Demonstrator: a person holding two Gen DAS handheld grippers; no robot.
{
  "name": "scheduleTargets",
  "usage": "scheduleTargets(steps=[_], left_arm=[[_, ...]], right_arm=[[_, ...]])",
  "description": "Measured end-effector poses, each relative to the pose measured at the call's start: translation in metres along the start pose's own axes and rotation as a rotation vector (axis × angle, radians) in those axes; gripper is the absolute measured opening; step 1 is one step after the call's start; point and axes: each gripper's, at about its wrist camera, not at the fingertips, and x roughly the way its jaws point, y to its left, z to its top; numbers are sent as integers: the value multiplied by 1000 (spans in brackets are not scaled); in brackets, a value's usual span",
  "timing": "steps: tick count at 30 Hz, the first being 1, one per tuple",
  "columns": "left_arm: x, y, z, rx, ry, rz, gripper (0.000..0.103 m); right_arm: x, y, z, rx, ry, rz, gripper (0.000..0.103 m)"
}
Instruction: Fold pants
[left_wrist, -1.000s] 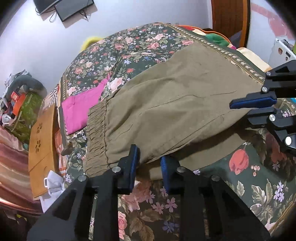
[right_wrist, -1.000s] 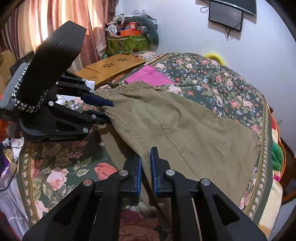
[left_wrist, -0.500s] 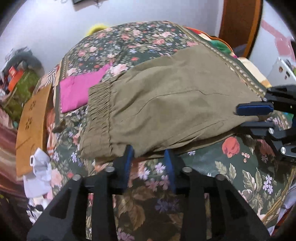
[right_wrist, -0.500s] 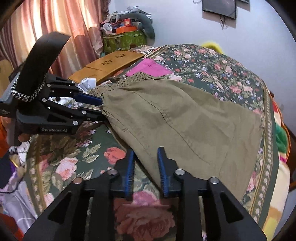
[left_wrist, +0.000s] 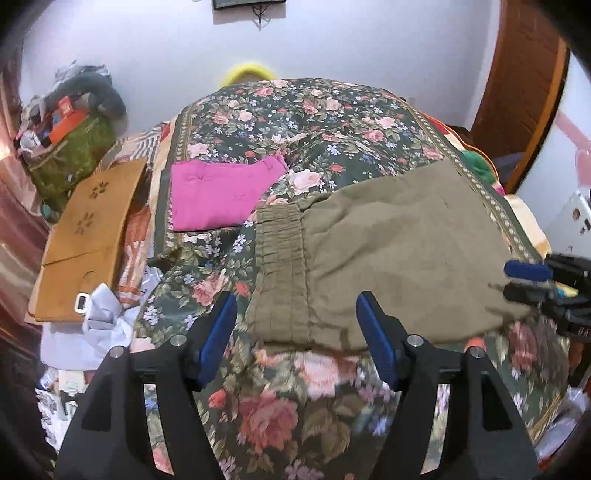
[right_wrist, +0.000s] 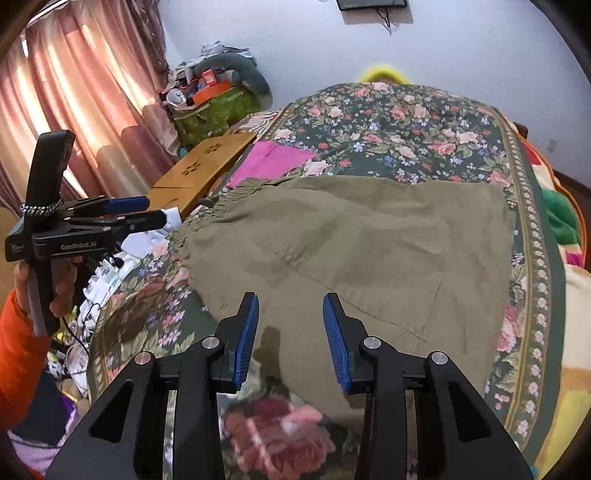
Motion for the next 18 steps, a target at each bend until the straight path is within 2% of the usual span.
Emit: scheduleTargets(steps=[5, 8, 9, 12, 15, 18], left_arm=[[34, -1, 3, -41, 62, -40, 67], [55, -2, -6, -46, 115, -26, 67], [62, -1, -10, -43, 129, -14, 67], [69, 8, -21, -55, 133, 6, 80], [67, 21, -28, -99, 139, -32, 80], [66, 28, -34, -121, 141, -30, 81]], right_arm=[[20, 0, 0, 11, 54, -7, 42], [31, -7, -9, 22, 104, -1, 43], [29, -10, -11, 24, 101, 1, 43], [18, -20, -18, 32, 92, -15, 43], [6, -32, -28, 55, 87, -40, 43], [-10, -46, -39, 94, 79, -51, 43]])
